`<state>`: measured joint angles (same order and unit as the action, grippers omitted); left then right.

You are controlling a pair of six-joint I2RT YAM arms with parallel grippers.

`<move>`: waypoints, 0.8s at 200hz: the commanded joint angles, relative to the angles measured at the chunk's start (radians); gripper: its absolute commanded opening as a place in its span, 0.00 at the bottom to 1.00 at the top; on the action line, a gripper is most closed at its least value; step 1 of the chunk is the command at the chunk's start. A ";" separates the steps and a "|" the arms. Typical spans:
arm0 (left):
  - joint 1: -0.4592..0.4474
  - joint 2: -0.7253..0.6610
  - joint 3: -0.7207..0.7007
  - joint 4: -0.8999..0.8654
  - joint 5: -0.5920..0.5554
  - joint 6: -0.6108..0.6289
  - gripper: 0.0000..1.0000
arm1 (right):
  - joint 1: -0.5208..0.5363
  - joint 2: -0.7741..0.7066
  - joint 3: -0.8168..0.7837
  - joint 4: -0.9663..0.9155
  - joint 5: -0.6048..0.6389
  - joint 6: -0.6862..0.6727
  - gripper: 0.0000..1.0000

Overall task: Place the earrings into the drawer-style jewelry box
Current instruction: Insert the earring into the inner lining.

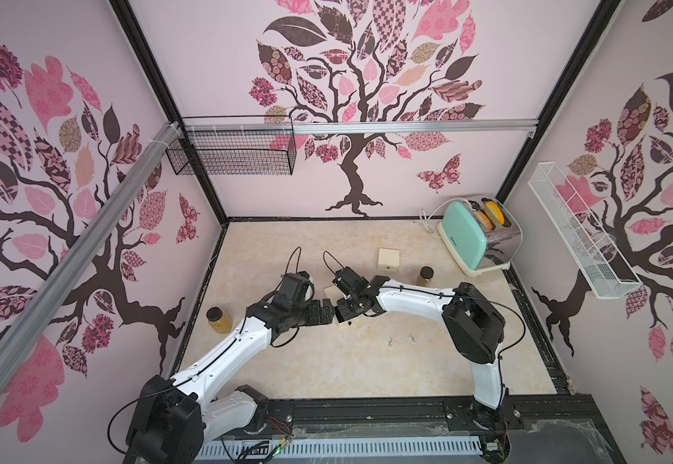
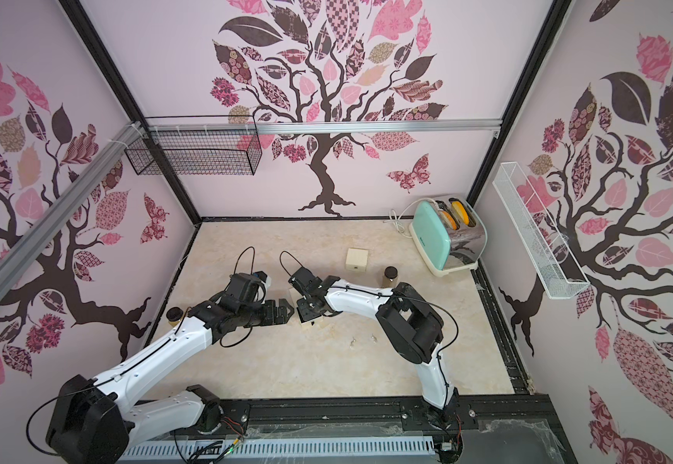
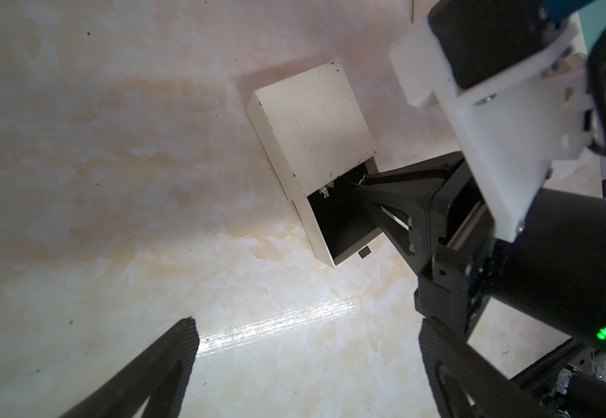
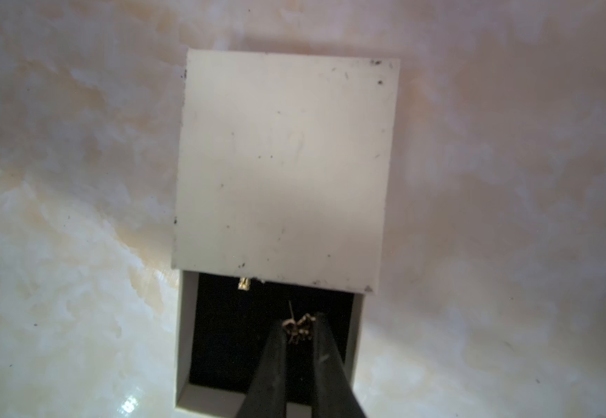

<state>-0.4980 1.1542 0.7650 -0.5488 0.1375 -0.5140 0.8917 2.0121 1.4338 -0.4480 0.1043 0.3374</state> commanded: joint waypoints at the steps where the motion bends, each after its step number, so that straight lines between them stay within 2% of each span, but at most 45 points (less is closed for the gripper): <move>1: 0.003 -0.017 0.014 -0.002 0.007 0.020 0.98 | 0.005 0.015 0.042 -0.035 0.034 0.010 0.09; 160: 0.003 -0.040 -0.003 0.014 0.017 0.022 0.98 | 0.004 0.091 0.095 -0.054 0.085 0.000 0.09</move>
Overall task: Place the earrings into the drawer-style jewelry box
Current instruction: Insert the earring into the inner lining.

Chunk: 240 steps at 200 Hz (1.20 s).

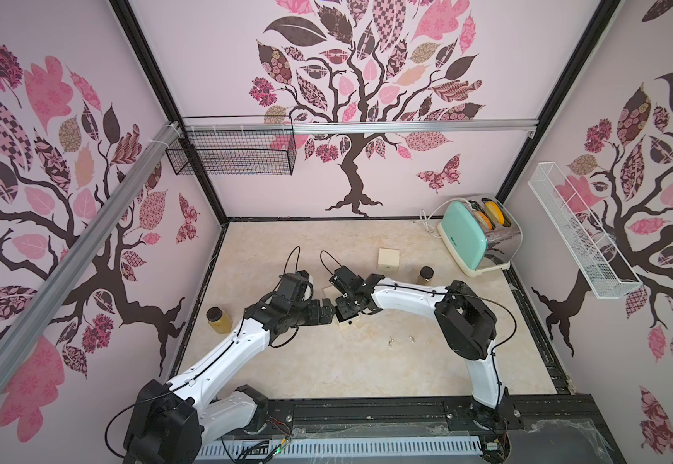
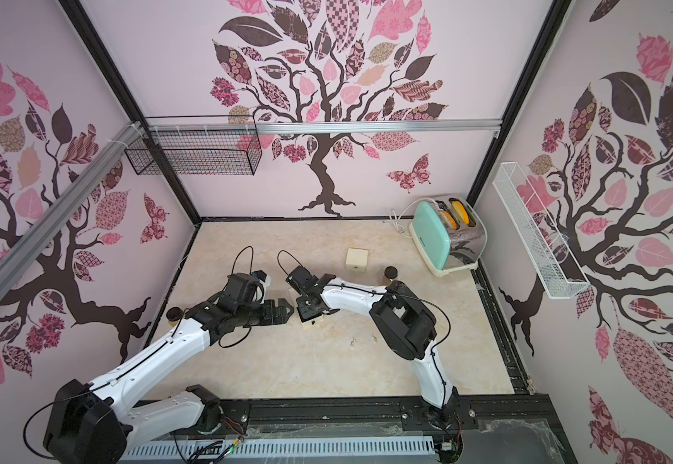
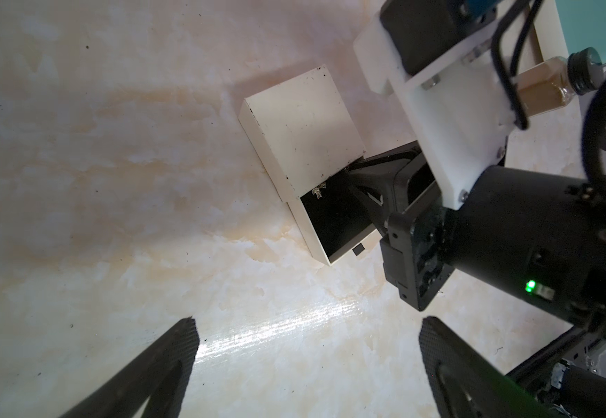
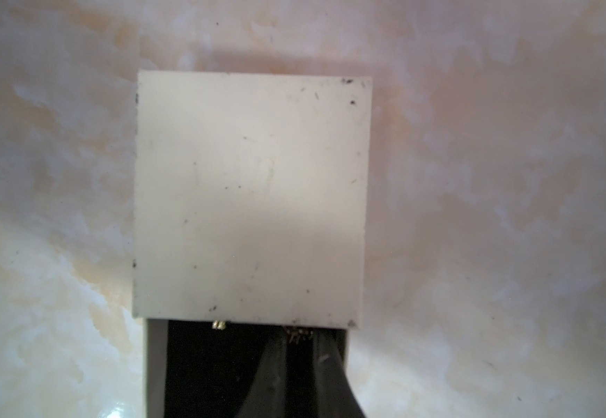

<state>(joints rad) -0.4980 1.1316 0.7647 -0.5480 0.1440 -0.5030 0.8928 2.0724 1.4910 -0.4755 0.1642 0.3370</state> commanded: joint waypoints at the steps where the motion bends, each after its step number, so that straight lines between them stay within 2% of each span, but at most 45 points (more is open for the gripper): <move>1: 0.004 -0.018 -0.002 0.012 0.011 0.011 0.98 | 0.003 0.031 0.038 -0.026 0.027 0.000 0.09; 80: 0.003 -0.024 -0.008 0.022 0.022 0.011 0.98 | 0.003 0.059 0.038 -0.027 0.029 -0.002 0.14; 174: 0.003 -0.040 -0.014 0.034 0.025 0.012 0.98 | 0.005 0.024 0.064 -0.057 0.009 0.000 0.34; 240: 0.003 -0.049 -0.018 0.042 0.029 0.014 0.98 | 0.012 -0.007 0.068 -0.084 0.014 0.003 0.41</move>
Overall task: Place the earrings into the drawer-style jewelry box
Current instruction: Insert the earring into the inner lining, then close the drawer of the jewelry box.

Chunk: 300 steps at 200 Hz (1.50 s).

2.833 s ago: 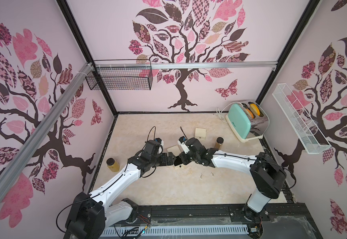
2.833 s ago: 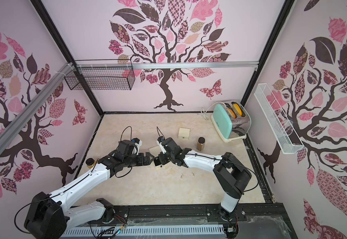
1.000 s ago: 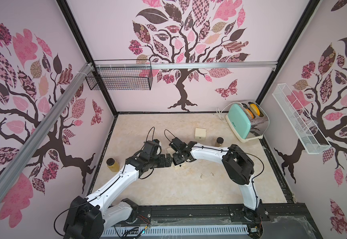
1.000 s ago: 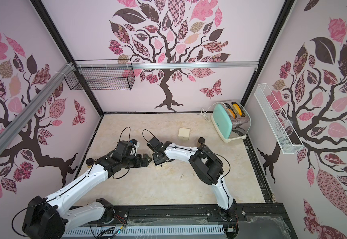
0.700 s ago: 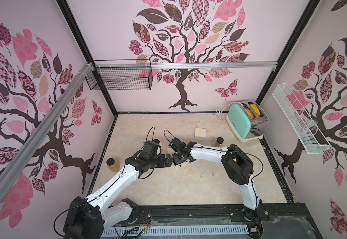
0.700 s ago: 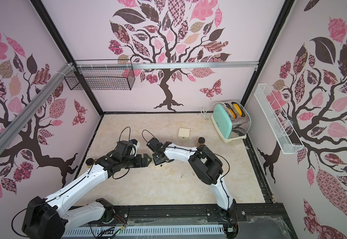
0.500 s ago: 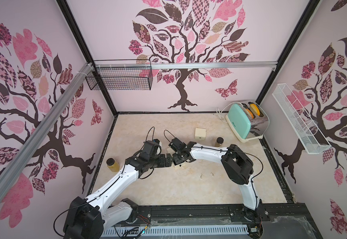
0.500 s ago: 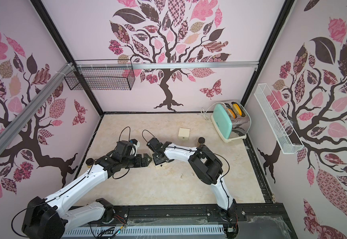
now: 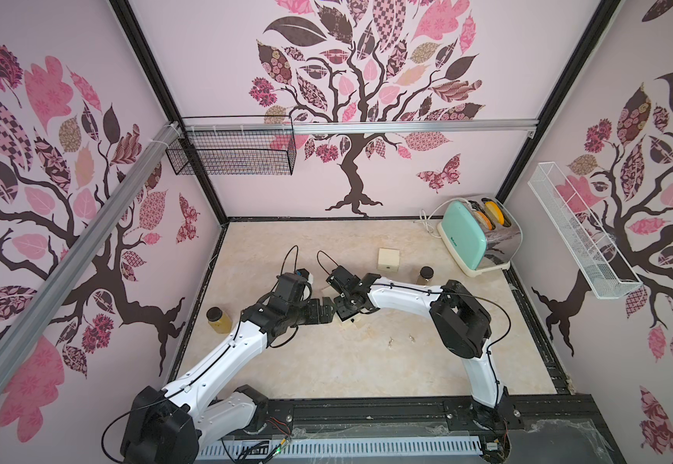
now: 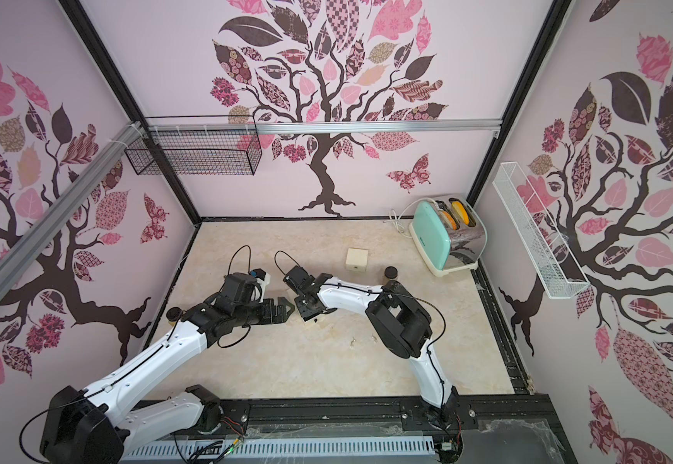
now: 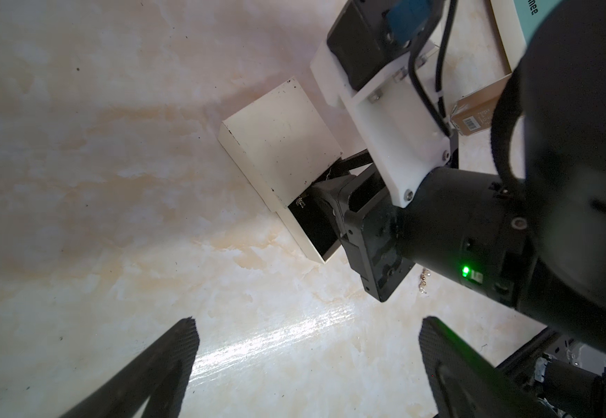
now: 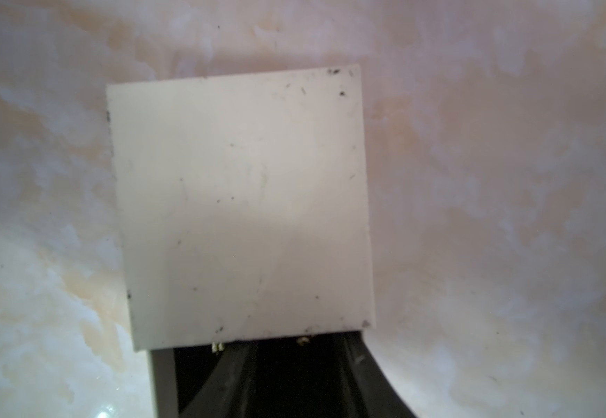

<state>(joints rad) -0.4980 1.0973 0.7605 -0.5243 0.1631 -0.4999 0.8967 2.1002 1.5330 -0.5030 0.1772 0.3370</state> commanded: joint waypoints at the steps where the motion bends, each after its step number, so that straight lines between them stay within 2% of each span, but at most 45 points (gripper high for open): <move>1: 0.003 -0.015 -0.013 0.018 0.010 0.011 0.98 | 0.008 -0.034 0.026 -0.057 0.001 0.003 0.41; 91: 0.003 -0.021 -0.011 0.018 -0.009 0.023 0.98 | 0.013 -0.098 0.009 -0.065 0.003 0.004 0.48; 124: 0.005 0.003 0.006 0.019 -0.049 0.047 0.98 | 0.013 -0.189 -0.049 -0.041 -0.010 -0.002 0.48; 140: 0.037 0.072 0.037 0.048 -0.030 0.050 0.98 | 0.015 -0.292 -0.186 0.057 -0.019 -0.022 0.46; 164: 0.145 0.252 0.106 0.124 0.125 0.018 0.98 | 0.015 -0.445 -0.448 0.263 -0.052 -0.070 0.45; 202: 0.157 0.505 0.339 0.059 0.108 0.086 0.98 | 0.015 -0.540 -0.722 0.542 -0.143 -0.108 0.36; 243: 0.159 0.705 0.486 0.017 0.146 0.115 0.95 | 0.015 -0.518 -0.814 0.709 -0.176 -0.100 0.28; 300: 0.159 0.775 0.497 0.041 0.215 0.113 0.94 | 0.013 -0.399 -0.799 0.798 -0.228 -0.075 0.25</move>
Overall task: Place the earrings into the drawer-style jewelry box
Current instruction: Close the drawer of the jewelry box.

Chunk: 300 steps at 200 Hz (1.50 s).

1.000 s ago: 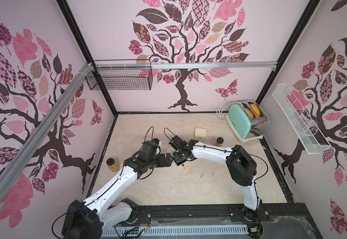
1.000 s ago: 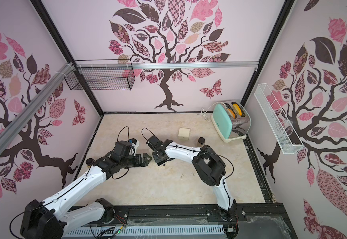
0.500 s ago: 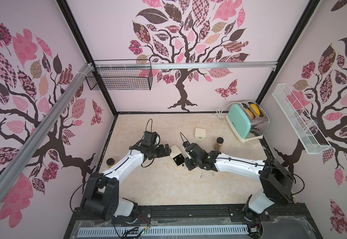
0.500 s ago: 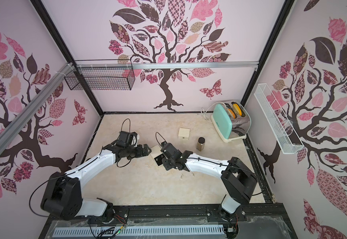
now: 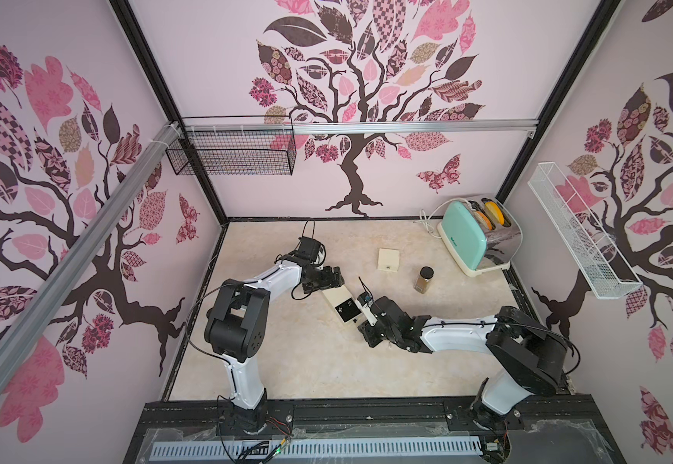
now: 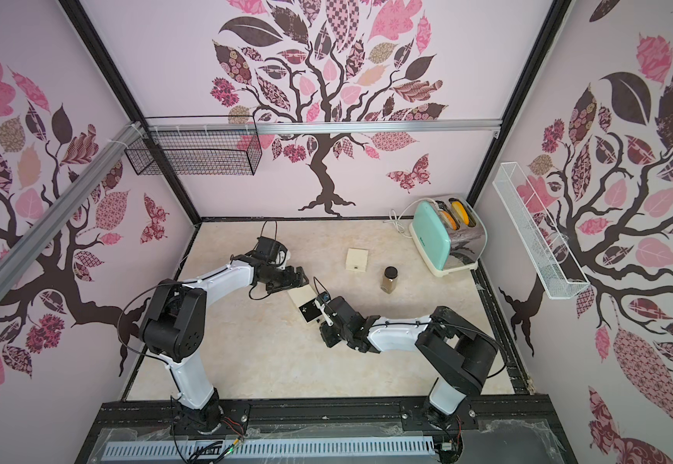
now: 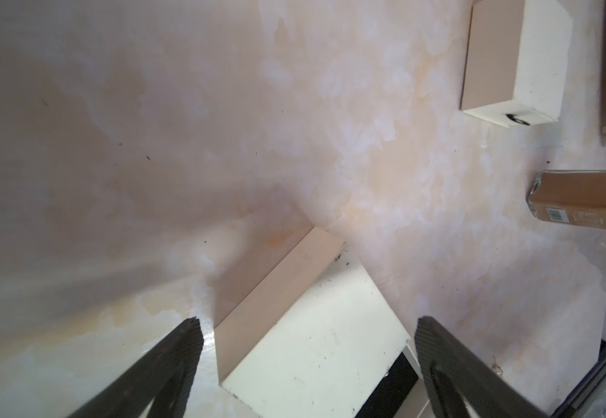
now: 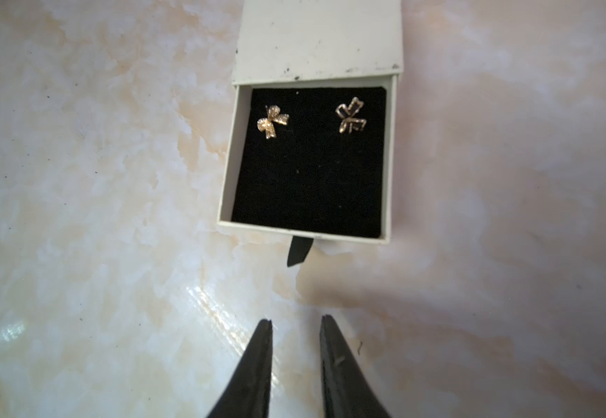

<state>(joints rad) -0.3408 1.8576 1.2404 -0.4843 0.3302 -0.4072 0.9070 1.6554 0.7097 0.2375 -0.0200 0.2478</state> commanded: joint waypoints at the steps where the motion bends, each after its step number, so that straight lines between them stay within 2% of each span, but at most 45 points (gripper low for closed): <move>1: 0.002 0.014 0.018 0.004 0.049 0.021 0.94 | 0.003 0.045 0.025 0.058 -0.031 0.014 0.25; 81: 0.002 0.001 -0.040 0.059 0.111 -0.003 0.93 | -0.022 0.090 0.075 0.066 -0.047 0.028 0.25; 254: -0.004 -0.033 -0.111 0.099 0.132 -0.030 0.93 | -0.051 0.180 0.156 0.183 -0.058 0.106 0.25; 300: -0.007 -0.040 -0.117 0.096 0.128 -0.030 0.93 | -0.059 0.210 0.172 0.226 -0.094 0.155 0.27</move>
<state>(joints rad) -0.3401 1.8481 1.1362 -0.3859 0.4320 -0.4297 0.8539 1.8565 0.8486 0.4068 -0.0879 0.3679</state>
